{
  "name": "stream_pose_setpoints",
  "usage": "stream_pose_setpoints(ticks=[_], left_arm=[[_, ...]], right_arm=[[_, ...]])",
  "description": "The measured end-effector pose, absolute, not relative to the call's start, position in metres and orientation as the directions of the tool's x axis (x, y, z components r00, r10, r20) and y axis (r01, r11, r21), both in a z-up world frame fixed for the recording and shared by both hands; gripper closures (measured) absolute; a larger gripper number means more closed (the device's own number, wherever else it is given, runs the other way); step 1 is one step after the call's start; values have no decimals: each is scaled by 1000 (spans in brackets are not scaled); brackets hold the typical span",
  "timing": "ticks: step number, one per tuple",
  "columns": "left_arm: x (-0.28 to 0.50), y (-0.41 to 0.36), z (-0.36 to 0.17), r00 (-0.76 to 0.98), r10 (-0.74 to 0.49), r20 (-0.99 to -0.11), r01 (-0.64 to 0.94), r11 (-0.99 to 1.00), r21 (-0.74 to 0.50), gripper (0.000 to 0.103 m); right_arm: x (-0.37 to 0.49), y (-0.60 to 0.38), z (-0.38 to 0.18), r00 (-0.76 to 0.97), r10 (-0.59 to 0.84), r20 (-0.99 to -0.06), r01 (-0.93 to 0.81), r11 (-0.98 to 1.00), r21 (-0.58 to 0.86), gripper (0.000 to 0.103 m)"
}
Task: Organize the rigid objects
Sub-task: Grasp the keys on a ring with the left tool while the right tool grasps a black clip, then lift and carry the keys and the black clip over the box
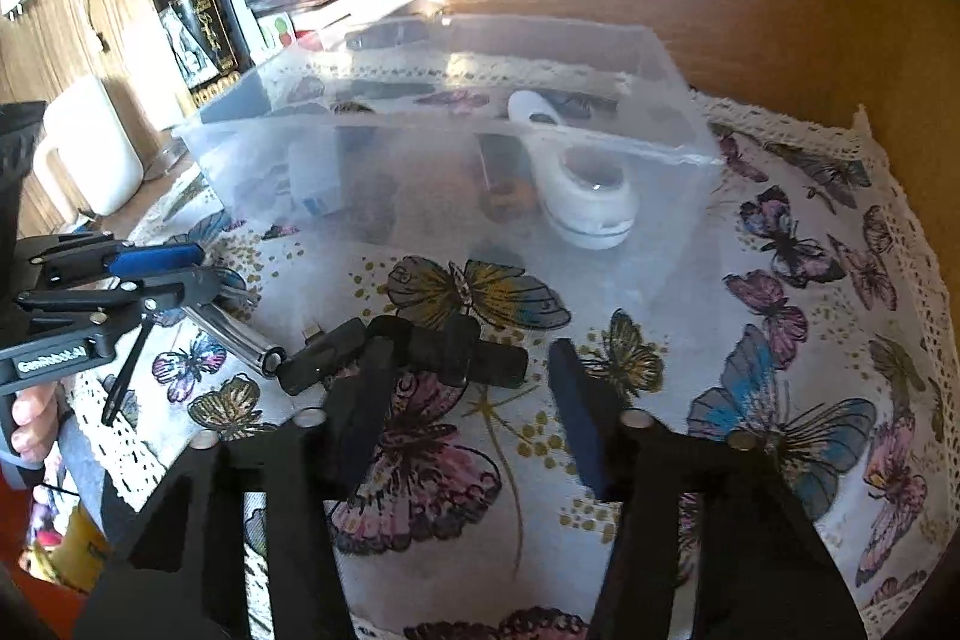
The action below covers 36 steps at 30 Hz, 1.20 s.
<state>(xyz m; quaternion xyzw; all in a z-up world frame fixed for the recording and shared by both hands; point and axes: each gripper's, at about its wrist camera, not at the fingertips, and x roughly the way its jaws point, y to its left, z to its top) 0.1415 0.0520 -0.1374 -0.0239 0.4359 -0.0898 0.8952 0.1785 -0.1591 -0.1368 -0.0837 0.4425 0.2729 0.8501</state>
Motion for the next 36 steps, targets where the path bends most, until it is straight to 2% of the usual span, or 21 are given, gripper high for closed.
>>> stream_pose_setpoints(ticks=[2, 3, 5, 18, 21, 23, 24, 26, 33, 36], left_arm=[[139, 54, -137, 612, -173, -772, 132, 984, -116, 74], [138, 54, -136, 617, -168, -769, 128, 985, -113, 80], [135, 55, -134, 628, -160, -762, 123, 987, -106, 81], [121, 74, -107, 694, -127, -709, 71, 992, -107, 81], [120, 74, -97, 715, -120, -688, 72, 993, -98, 81], [119, 73, -90, 730, -118, -673, 75, 993, -93, 82], [119, 72, -87, 736, -121, -666, 78, 993, -94, 84], [119, 70, -83, 743, -122, -659, 83, 992, -90, 103], [121, 72, -77, 762, -132, -634, 95, 991, -93, 103], [121, 77, -80, 750, -130, -649, 85, 991, -100, 102]], right_arm=[[179, -159, -139, 456, 386, -802, -532, 840, 102, 76], [179, -159, -138, 460, 388, -799, -530, 842, 103, 77], [179, -162, -135, 470, 392, -791, -524, 845, 108, 92], [175, -170, -116, 517, 408, -752, -514, 851, 108, 94], [176, -169, -113, 517, 415, -749, -519, 847, 112, 84], [181, -165, -114, 516, 411, -752, -518, 849, 108, 72], [183, -162, -115, 512, 413, -753, -520, 847, 111, 72], [188, -156, -118, 498, 411, -764, -521, 846, 116, 72], [202, -147, -131, 455, 405, -793, -503, 852, 146, 72], [201, -147, -130, 427, 445, -788, -523, 832, 186, 88]])
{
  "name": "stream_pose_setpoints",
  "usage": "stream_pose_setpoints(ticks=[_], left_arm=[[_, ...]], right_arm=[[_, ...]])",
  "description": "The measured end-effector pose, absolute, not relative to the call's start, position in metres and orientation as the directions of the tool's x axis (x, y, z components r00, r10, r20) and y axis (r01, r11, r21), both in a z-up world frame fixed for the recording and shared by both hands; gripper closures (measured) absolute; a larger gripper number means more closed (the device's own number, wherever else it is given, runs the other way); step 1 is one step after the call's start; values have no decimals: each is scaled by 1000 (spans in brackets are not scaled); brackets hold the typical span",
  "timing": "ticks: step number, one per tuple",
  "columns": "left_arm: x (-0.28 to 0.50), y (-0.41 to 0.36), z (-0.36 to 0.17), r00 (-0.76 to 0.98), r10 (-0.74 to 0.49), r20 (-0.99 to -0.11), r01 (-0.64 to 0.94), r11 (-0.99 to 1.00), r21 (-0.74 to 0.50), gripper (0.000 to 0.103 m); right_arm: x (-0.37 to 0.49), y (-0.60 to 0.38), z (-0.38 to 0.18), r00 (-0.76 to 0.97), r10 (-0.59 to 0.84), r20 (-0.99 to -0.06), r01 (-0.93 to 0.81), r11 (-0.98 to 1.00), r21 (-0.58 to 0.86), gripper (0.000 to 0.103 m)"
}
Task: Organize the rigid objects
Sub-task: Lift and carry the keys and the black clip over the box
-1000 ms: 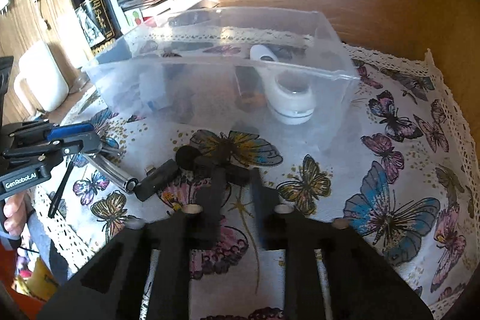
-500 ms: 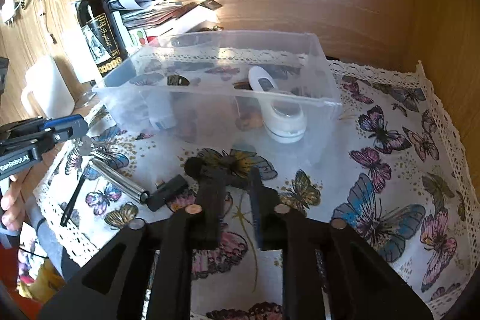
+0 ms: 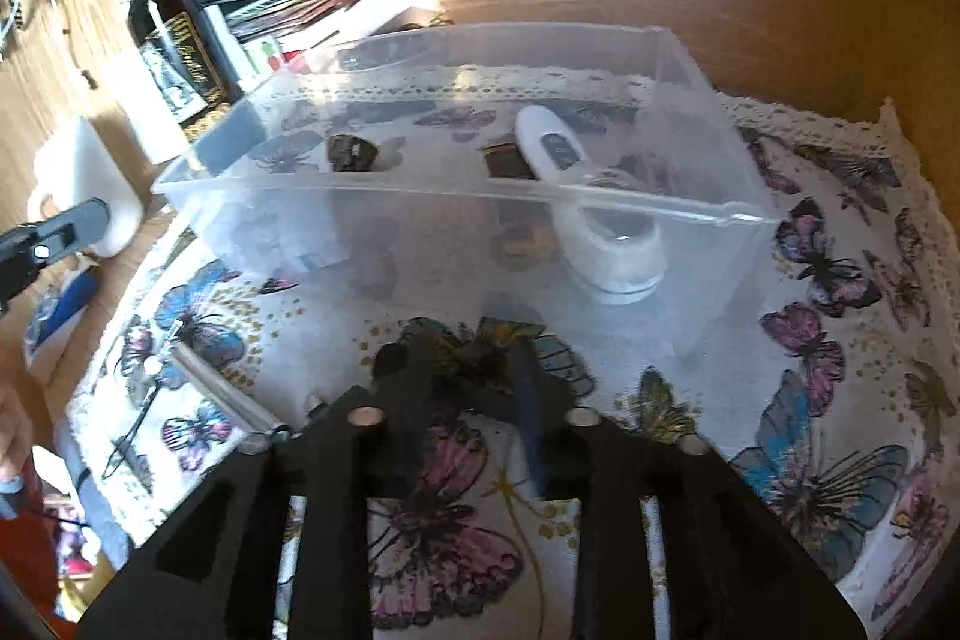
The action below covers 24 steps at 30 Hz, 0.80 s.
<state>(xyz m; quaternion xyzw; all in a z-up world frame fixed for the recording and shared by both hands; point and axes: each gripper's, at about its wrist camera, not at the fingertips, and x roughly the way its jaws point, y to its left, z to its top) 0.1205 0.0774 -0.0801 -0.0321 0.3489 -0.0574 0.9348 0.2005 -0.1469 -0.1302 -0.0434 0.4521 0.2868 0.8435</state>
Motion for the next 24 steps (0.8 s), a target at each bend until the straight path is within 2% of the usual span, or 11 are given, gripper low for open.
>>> stream_pose_setpoints(ticks=[2, 6, 12, 19, 22, 23, 24], left_arm=[[121, 81, -86, 728, -130, -673, 77, 991, -108, 95], [114, 87, -103, 693, -101, -713, 56, 995, -86, 70], [97, 86, -129, 640, -99, -762, 63, 995, -76, 54], [103, 72, -151, 609, -77, -789, 84, 996, -33, 54], [105, 68, -153, 628, -68, -775, 90, 996, -15, 71], [105, 67, -152, 631, -68, -773, 89, 996, -15, 83], [104, 68, -151, 632, -75, -771, 89, 996, -24, 88]], right_arm=[[196, -147, -129, 447, 428, -785, -525, 836, 157, 92], [189, -149, -127, 468, 428, -773, -527, 837, 145, 93], [176, -155, -116, 510, 431, -745, -525, 842, 127, 93], [166, -161, -108, 526, 451, -721, -522, 841, 145, 93], [162, -163, -105, 535, 458, -710, -518, 842, 153, 93], [159, -165, -103, 543, 458, -704, -515, 843, 151, 93], [158, -165, -102, 547, 457, -701, -514, 845, 148, 93]])
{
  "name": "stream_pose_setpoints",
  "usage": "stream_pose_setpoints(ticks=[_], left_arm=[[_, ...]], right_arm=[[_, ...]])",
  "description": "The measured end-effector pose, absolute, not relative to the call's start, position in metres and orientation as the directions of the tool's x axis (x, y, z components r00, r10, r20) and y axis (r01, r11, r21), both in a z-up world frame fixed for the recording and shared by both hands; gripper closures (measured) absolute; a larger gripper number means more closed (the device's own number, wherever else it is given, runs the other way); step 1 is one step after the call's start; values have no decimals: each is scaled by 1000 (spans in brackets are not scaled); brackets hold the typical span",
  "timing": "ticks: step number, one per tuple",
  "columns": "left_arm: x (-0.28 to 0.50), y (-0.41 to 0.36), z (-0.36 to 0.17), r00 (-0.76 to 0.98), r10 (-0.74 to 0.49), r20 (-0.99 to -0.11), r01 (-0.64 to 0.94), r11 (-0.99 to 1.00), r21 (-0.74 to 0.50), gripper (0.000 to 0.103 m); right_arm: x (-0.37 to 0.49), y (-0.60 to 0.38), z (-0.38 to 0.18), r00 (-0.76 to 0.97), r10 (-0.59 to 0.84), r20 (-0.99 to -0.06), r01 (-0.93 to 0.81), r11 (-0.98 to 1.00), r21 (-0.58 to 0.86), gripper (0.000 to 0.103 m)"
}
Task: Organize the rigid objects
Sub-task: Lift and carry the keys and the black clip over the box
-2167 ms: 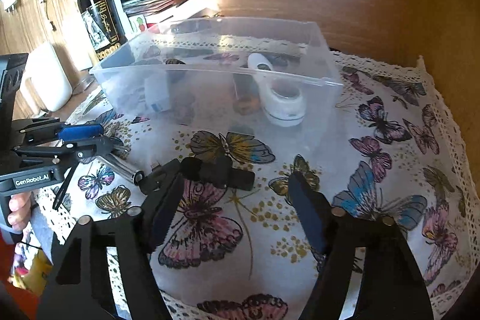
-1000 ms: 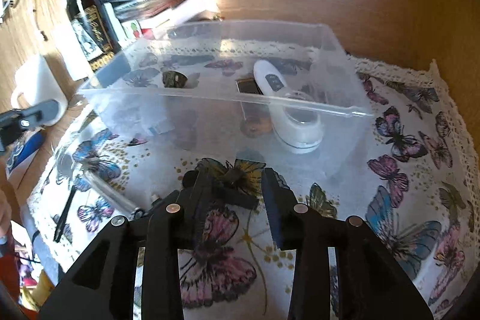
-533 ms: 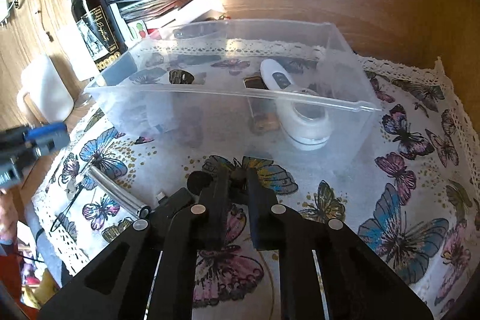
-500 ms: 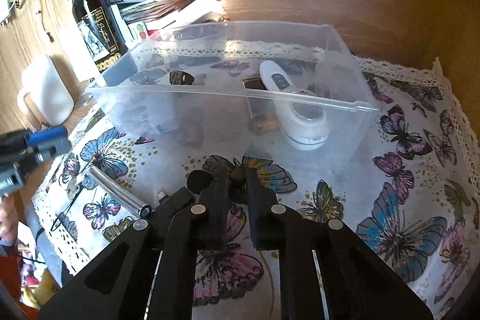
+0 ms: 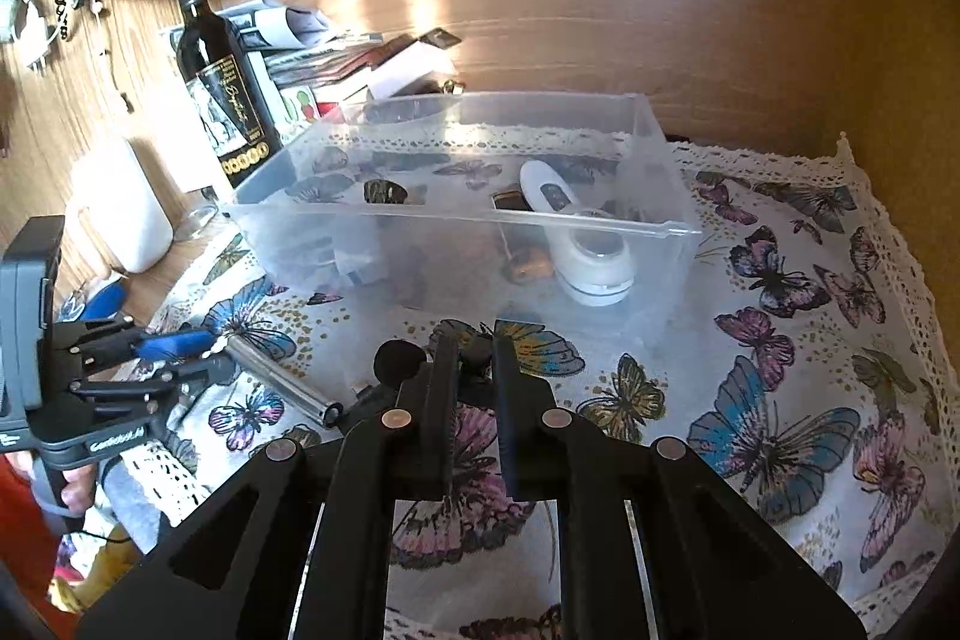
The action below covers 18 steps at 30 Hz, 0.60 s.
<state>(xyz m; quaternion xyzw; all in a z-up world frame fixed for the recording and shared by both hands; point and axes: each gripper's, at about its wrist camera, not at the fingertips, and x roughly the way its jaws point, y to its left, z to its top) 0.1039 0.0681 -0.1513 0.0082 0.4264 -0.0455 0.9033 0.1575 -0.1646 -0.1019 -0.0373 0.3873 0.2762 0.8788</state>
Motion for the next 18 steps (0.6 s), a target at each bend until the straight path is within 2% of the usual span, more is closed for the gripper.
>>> stream_pose_setpoints(ticks=[5, 18], left_arm=[[94, 75, -144, 653, -78, -753, 62, 997, -50, 96], [85, 81, -89, 763, -69, -642, 27, 997, -75, 96]], right_arm=[[152, -168, -95, 564, 463, -684, -512, 846, 149, 93], [150, -172, -75, 617, 495, -612, -506, 845, 174, 93]])
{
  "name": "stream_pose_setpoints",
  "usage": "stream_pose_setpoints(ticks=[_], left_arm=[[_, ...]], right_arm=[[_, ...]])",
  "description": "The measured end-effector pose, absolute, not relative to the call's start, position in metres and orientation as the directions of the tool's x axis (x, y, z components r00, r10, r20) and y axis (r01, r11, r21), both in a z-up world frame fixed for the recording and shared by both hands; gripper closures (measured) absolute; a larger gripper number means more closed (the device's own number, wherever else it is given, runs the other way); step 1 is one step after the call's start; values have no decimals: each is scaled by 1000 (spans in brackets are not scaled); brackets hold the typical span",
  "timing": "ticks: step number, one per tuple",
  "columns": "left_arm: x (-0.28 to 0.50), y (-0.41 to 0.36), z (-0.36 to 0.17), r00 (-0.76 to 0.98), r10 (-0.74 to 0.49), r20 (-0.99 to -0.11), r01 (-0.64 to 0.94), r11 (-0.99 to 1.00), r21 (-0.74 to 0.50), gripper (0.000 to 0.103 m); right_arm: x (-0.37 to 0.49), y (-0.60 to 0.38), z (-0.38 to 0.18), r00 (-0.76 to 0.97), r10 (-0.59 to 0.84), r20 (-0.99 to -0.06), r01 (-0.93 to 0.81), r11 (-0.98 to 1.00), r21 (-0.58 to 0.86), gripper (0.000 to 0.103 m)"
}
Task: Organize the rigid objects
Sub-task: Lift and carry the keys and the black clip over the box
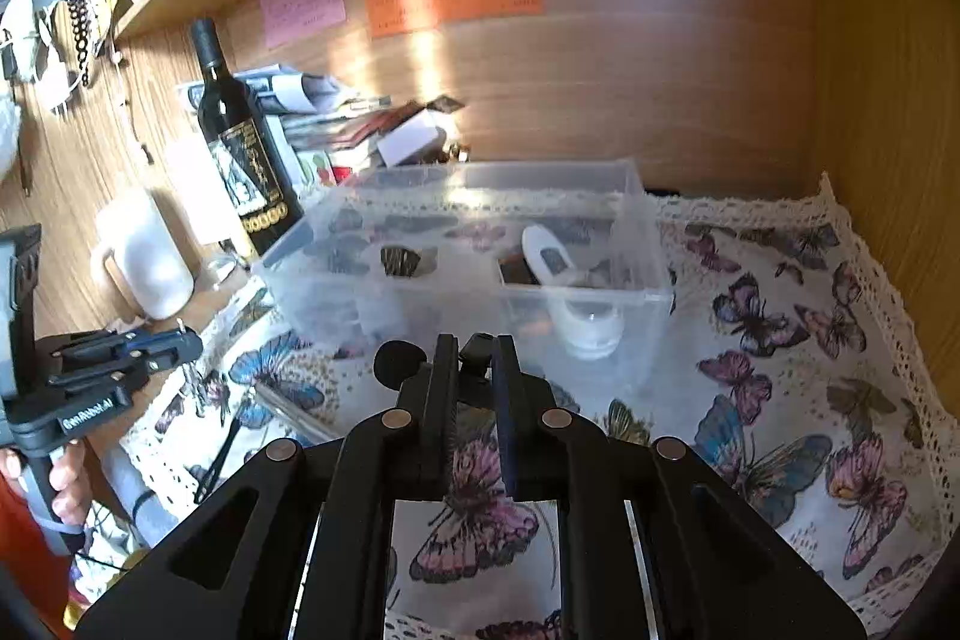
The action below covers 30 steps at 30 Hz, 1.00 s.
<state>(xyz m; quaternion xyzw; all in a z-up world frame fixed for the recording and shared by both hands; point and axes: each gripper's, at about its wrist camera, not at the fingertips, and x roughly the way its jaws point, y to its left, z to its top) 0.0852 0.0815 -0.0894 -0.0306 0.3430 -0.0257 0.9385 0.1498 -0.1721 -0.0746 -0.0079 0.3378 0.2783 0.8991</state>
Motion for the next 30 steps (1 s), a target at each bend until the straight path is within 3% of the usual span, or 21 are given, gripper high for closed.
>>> stream_pose_setpoints(ticks=[10, 16, 30], left_arm=[[102, 74, -36, 849, -95, -520, 65, 995, -75, 96], [128, 67, -19, 862, -105, -496, 81, 994, -70, 96], [198, 71, -60, 781, -101, -616, 50, 994, -100, 96]], right_arm=[[164, -171, -53, 664, 507, -550, -504, 847, 172, 93], [180, -165, -41, 685, 509, -521, -510, 846, 157, 93], [218, -125, -52, 645, 503, -575, -550, 828, 108, 93]])
